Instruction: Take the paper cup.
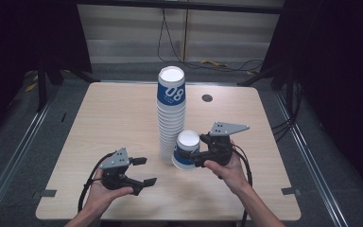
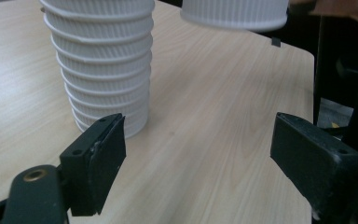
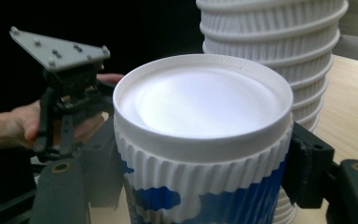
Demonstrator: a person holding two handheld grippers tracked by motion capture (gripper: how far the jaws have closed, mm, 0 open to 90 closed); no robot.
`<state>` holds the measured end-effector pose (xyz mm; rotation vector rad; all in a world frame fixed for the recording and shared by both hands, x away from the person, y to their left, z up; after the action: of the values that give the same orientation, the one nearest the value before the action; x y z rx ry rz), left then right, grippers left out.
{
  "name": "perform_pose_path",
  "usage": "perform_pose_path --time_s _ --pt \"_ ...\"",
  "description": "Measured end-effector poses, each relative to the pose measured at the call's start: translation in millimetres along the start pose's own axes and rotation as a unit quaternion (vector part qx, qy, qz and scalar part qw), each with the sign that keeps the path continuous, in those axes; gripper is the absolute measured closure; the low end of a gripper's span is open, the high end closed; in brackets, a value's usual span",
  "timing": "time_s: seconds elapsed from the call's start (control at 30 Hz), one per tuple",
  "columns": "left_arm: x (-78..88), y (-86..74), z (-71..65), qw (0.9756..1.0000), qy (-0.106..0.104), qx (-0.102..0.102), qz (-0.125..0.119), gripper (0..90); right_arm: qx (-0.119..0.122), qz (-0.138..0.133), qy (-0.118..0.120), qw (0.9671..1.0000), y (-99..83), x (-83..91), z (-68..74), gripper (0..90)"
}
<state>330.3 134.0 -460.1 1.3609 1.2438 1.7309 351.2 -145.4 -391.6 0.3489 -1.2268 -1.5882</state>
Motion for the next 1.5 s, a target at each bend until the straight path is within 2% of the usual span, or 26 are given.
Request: perform_pose_path --time_s 0.13,0.2,0.27,0.33,0.53,0.57,0.6,0.63,0.7,0.73,0.8,1.03,1.3,1.33,1.5 --pt "-6.1 10.1 1.4 0.9999 -0.008 -0.009 0.001 18.1 -0.009 -0.001 0.009 0.9999 -4.4 -5.1 -2.1 28.2" --pt "-8.2 12.4 1.2 0.9999 -0.01 -0.006 -0.003 18.0 -0.009 -0.006 0.013 0.9999 -5.0 -5.9 -2.2 28.2" --pt "-11.8 16.8 1.7 0.9999 -0.012 -0.003 -0.012 18.0 -0.003 -0.009 0.016 0.9998 -6.8 -7.2 -1.2 28.1" --pt "-16.8 21.7 1.2 0.9997 -0.015 -0.01 -0.017 17.8 0.001 -0.017 0.025 0.9995 -8.8 -8.3 0.7 28.2" --pt "-21.8 19.4 -2.1 0.9993 -0.03 0.0 -0.021 15.5 -0.001 -0.021 0.037 0.9991 -11.6 -10.9 1.0 28.1" --pt "-21.5 18.0 -3.0 0.9988 -0.042 0.002 -0.026 15.5 -0.002 -0.021 0.04 0.999 -12.6 -11.6 1.0 28.1" --pt "-21.5 17.1 -3.3 0.9986 -0.047 0.0 -0.022 16.1 0.001 -0.022 0.05 0.9985 -15.1 -14.1 1.3 28.2" --pt "-20.9 15.9 -2.8 0.999 -0.042 -0.005 -0.015 16.1 0.001 -0.022 0.05 0.9985 -15.1 -14.1 1.3 28.2" --pt "-21.2 15.6 -3.2 0.9988 -0.038 0.006 -0.031 15.8 0.0 -0.015 0.059 0.9982 -18.4 -17.4 2.3 28.2" --pt "-20.8 15.8 -3.1 0.9986 -0.042 0.006 -0.031 15.8 -0.001 -0.012 0.061 0.9981 -19.5 -19.1 2.2 28.1" --pt "-20.1 15.9 -4.5 0.9988 -0.039 -0.003 -0.03 15.8 -0.007 -0.015 0.064 0.9978 -20.9 -21.5 2.0 28.2" --pt "-19.7 16.1 -6.5 0.9991 -0.031 -0.007 -0.028 16.1 -0.014 -0.012 0.063 0.9979 -27.8 -27.7 1.7 28.2" --pt "-26.9 13.3 -9.4 0.9988 -0.042 -0.007 -0.022 15.8 -0.021 -0.007 0.081 0.9964 -31.3 -35.8 5.6 28.2" --pt "-28.7 12.7 -10.1 0.9984 -0.051 -0.008 -0.024 15.8 -0.02 -0.005 0.078 0.9968 -31.8 -37.5 7.0 28.2" --pt "-31.7 11.8 -10.4 0.9985 -0.049 -0.001 -0.022 15.5 -0.029 -0.002 0.082 0.9962 -32.9 -41.7 9.2 28.3"
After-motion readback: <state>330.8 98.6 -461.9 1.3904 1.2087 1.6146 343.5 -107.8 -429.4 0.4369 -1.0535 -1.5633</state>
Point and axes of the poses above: each handheld gripper's, and its own axes: x roughly backward along the jaws, y roughly out of its top, z roughly to its left, the point moved 2 cm from there along -x, roughly forward along the jaws, and after that the axes turned 14 degrees about -x, right-handed, at the moved point
